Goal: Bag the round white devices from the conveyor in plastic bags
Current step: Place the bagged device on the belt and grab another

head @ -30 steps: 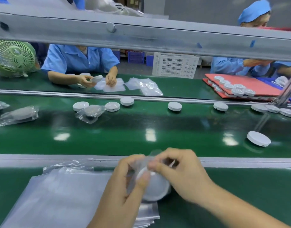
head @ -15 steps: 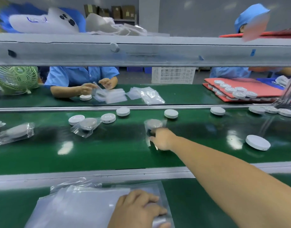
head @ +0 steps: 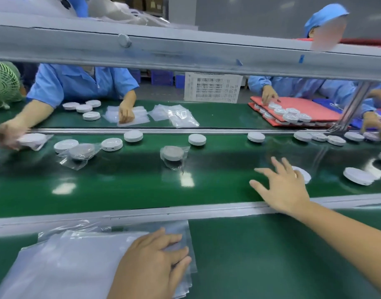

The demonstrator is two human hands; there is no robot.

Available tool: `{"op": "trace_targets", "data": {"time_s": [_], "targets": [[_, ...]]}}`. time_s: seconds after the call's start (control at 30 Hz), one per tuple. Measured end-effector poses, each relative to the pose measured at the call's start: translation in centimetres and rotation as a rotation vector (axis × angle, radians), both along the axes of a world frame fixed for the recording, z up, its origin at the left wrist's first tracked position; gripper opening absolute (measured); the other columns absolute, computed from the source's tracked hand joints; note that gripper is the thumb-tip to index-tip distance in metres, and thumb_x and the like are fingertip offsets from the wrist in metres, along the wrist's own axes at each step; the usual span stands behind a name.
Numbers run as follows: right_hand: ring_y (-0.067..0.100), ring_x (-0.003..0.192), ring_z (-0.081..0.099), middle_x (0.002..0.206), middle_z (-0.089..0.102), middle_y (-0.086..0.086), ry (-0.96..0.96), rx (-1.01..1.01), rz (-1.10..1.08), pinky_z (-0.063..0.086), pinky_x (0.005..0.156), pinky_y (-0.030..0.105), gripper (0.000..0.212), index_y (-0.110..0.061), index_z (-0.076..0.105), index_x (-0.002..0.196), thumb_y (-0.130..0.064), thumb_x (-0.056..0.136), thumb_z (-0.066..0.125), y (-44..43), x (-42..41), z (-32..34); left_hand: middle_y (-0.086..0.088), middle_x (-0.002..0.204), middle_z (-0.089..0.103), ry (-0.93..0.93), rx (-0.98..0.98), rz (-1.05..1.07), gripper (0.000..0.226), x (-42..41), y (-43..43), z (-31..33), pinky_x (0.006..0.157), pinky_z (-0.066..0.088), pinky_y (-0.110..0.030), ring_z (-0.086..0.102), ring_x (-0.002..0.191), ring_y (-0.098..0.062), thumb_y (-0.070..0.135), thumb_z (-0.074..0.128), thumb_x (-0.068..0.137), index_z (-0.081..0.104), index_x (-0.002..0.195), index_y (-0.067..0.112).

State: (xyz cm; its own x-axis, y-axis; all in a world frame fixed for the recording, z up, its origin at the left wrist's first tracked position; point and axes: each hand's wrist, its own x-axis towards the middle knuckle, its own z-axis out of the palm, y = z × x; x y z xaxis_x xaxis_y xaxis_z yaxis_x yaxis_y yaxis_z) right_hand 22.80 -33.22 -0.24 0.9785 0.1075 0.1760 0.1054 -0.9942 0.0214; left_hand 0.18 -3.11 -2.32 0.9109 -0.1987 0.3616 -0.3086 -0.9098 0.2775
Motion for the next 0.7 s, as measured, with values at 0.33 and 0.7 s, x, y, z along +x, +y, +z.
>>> {"op": "trace_targets", "data": {"time_s": [0.33,0.7], "targets": [[0.034,0.120,0.057,0.140,0.059,0.007,-0.006,0.173,-0.075,0.045,0.096,0.047,0.039,-0.032,0.050,0.146,-0.032,0.107,0.048,-7.3,4.9,-0.9,0.038,0.086,0.065,0.035,-0.096,0.017,0.008,-0.5,1.2,0.6,0.067,0.056,-0.018,0.065,0.084,0.010,0.052,0.067,0.061,0.072,0.057,0.047],[-0.002,0.111,0.058,0.120,0.061,-0.028,-0.052,0.381,0.920,0.045,0.090,0.024,0.022,-0.047,0.064,0.119,-0.054,0.105,0.049,8.5,-13.6,0.3,0.045,0.098,0.063,0.013,-0.430,0.197,0.008,-0.6,1.7,0.9,0.090,0.050,-0.018,0.059,0.104,0.016,0.042,0.073,0.085,0.075,0.087,0.050]]}}
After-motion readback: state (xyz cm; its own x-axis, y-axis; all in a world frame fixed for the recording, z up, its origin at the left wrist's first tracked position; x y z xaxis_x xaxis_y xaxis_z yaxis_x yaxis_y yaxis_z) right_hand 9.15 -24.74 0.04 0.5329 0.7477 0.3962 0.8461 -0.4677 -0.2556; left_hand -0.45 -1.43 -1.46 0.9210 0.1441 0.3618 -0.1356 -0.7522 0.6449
